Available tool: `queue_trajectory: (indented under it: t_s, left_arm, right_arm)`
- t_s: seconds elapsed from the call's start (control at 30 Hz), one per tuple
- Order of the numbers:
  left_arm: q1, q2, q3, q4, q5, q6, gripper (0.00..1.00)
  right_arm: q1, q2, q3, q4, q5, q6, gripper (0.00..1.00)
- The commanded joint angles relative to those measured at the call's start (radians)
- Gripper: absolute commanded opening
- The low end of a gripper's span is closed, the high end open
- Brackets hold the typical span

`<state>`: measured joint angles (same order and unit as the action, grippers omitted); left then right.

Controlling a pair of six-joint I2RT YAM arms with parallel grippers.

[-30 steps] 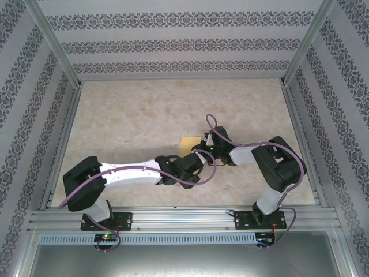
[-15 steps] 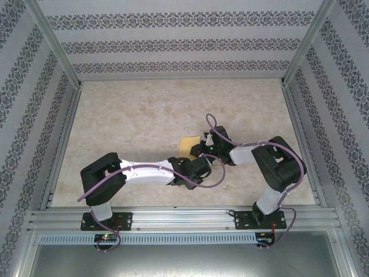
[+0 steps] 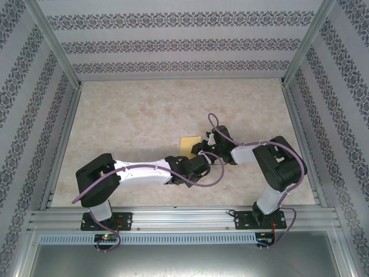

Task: Fold a paper plane with a square sheet of paper (pick it up from the middle)
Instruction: Third fold the triangle at the center of the table.

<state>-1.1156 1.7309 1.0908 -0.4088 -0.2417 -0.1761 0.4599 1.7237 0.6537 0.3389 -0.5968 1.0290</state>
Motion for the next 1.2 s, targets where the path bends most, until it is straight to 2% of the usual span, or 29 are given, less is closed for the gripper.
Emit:
queue_trajectory:
  t_s: [0.0,0.1,0.17,0.3,0.4,0.47,0.63,0.7,1.0,1.17]
  left_arm:
    - [0.027,-0.05,-0.015,0.012,0.045,-0.017,0.0]
    - [0.066,-0.082,-0.037,0.032,0.134,-0.032,0.0]
    - [0.099,-0.101,-0.047,0.04,0.21,-0.044,0.0]
    - [0.165,-0.12,-0.065,0.054,0.335,-0.063,0.0]
    - [0.206,-0.124,-0.08,0.071,0.408,-0.079,0.0]
    - [0.23,-0.129,-0.091,0.083,0.456,-0.087,0.0]
    - [0.276,-0.117,-0.097,0.093,0.528,-0.097,0.0]
    - [0.284,-0.11,-0.097,0.093,0.545,-0.097,0.0]
    - [0.344,-0.068,-0.085,0.096,0.645,-0.119,0.0]
    - [0.388,-0.038,-0.086,0.107,0.712,-0.131,0.0]
  right_arm:
    - [-0.016,-0.029,-0.005,-0.026,-0.021,-0.04,0.25]
    - [-0.027,-0.054,-0.011,-0.046,-0.016,-0.058,0.25]
    - [-0.046,-0.103,-0.022,-0.097,0.03,-0.077,0.35]
    - [-0.067,-0.195,0.024,-0.307,0.132,-0.18,0.36]
    - [-0.067,-0.208,0.054,-0.352,0.138,-0.219,0.36]
    - [-0.061,-0.183,0.082,-0.337,0.106,-0.221,0.29]
    - [-0.028,-0.128,0.156,-0.336,0.117,-0.216,0.27]
    - [-0.016,-0.078,0.202,-0.34,0.094,-0.236,0.22]
    - [0.009,0.097,0.338,-0.481,0.101,-0.342,0.21]
    - [0.026,0.172,0.395,-0.606,0.175,-0.422,0.2]
